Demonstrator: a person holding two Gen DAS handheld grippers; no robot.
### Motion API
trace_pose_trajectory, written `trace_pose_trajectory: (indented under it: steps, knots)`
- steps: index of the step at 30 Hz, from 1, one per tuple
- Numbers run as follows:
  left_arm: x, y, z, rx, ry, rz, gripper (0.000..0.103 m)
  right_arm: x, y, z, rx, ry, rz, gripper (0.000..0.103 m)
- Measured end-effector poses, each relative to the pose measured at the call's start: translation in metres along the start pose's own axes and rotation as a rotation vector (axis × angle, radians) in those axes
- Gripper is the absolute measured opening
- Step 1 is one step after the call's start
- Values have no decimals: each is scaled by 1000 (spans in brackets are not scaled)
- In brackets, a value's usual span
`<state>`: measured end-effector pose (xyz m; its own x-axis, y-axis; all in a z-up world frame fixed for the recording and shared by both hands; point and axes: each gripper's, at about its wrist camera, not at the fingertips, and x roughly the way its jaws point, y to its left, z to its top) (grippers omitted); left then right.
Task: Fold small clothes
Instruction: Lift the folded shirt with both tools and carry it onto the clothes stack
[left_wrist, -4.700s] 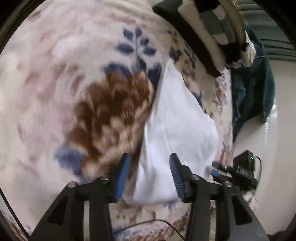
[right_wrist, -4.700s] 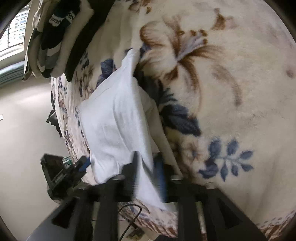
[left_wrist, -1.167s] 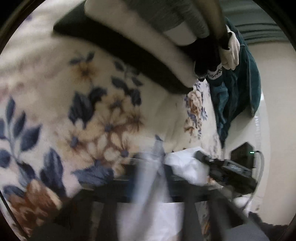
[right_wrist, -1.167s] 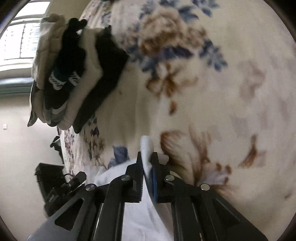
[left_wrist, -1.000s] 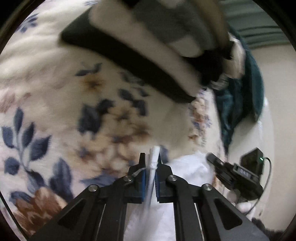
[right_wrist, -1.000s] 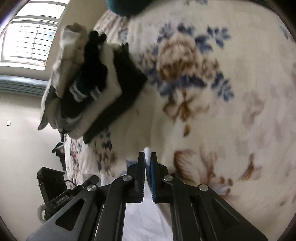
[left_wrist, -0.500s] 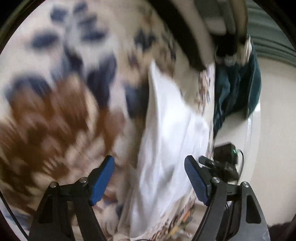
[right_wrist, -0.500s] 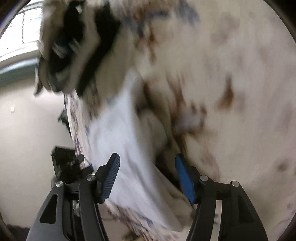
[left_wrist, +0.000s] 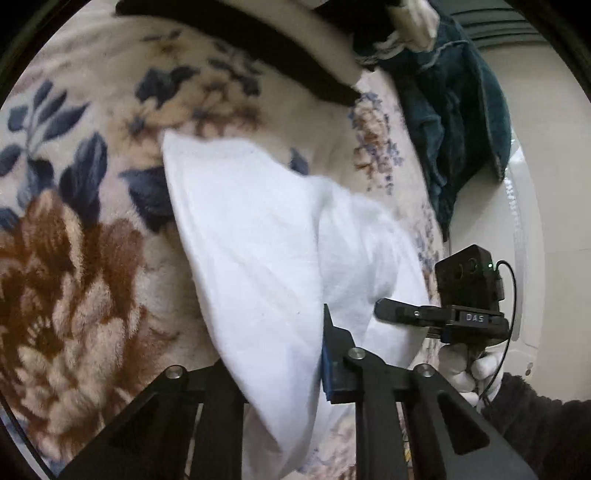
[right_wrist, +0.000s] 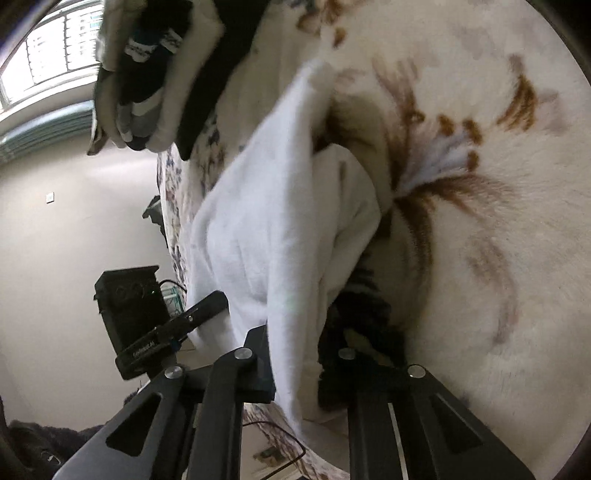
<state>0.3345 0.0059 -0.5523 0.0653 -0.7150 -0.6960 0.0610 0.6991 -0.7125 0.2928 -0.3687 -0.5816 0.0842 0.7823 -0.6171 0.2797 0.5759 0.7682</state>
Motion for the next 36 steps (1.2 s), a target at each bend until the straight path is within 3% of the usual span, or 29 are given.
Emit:
trace_pose_trajectory:
  steps: [8, 11, 16, 21, 28, 32, 35, 36]
  knots:
    - [-48, -49, 11, 28, -64, -27, 14, -48, 41, -11, -35, -68, 43, 13]
    - [-80, -77, 30, 64, -97, -24, 14, -71, 76, -10, -66, -87, 52, 13]
    - [-132, -122, 89, 119, -163, -20, 14, -101, 153, 14, -133, -128, 50, 13]
    - [-170, -152, 187, 173, -227, -1, 14, -121, 241, 83, -183, -212, 43, 13]
    - [-161, -122, 329, 177, -227, 53, 14, -89, 313, 215, -190, -283, 11, 13]
    - [-134, -79, 371, 115, -166, 112, 15, -57, 320, 272, -166, -291, -26, 13]
    - [-121, -54, 378, 58, -141, 152, 15, -29, 307, 302, -128, -267, -95, 13]
    - [-118, -46, 380, 36, -125, 135, 15, -24, 300, 306, -116, -266, -122, 13]
